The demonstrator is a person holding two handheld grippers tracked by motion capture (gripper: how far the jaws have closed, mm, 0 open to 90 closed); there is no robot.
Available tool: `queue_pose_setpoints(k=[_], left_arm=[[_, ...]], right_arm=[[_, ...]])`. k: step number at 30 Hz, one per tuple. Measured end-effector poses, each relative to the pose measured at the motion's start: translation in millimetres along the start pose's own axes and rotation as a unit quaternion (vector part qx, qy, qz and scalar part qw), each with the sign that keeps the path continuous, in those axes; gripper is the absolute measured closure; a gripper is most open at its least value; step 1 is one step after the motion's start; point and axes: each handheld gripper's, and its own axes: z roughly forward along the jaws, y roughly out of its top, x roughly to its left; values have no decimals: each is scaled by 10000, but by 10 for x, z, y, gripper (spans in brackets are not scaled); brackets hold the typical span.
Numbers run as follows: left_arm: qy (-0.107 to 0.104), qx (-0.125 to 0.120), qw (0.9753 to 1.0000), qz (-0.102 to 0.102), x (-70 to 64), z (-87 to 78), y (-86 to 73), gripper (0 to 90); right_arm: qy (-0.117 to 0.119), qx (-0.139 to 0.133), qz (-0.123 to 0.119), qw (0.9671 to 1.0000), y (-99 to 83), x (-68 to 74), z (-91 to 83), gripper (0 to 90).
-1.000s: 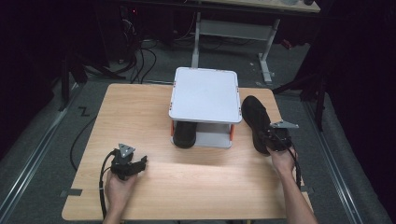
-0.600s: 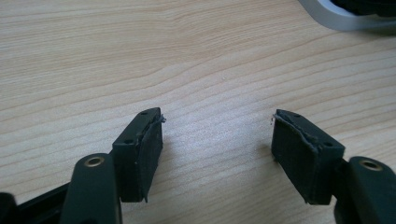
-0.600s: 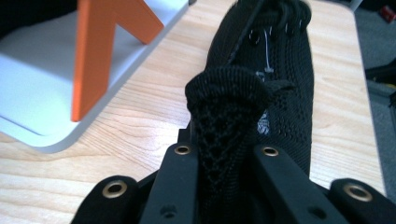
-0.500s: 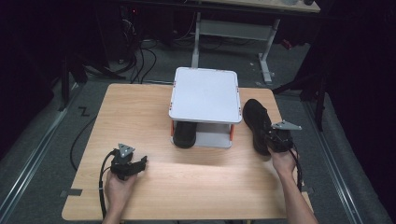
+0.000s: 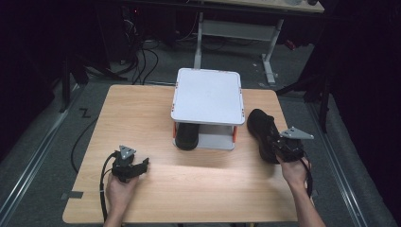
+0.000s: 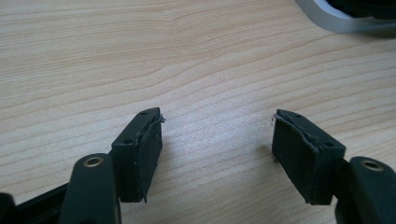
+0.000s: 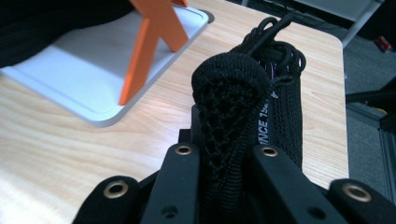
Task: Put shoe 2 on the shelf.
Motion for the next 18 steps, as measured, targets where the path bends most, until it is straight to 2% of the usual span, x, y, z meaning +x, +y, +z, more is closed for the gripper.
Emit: queue_pose_setpoints(k=[5,6,11,14,18], left_arm=[[-5,0,10000,-6,1,-1,1,337],[-9,-1,10000,-13,3,-2,2,337],[-17,-1,10000,-30,4,-3,4,336],[-19,2,10000,-35,5,-5,5,336],[-20,1,10000,-40,4,-4,5,334]], right_arm=[[42,-69,-83,9999,-19,76,-154,855],[39,-149,-156,9998,-43,128,-272,855],[69,-191,-213,9996,-79,199,-408,856],[103,-221,-339,9991,-122,288,-547,857],[162,-265,-357,9989,-168,378,-683,857]])
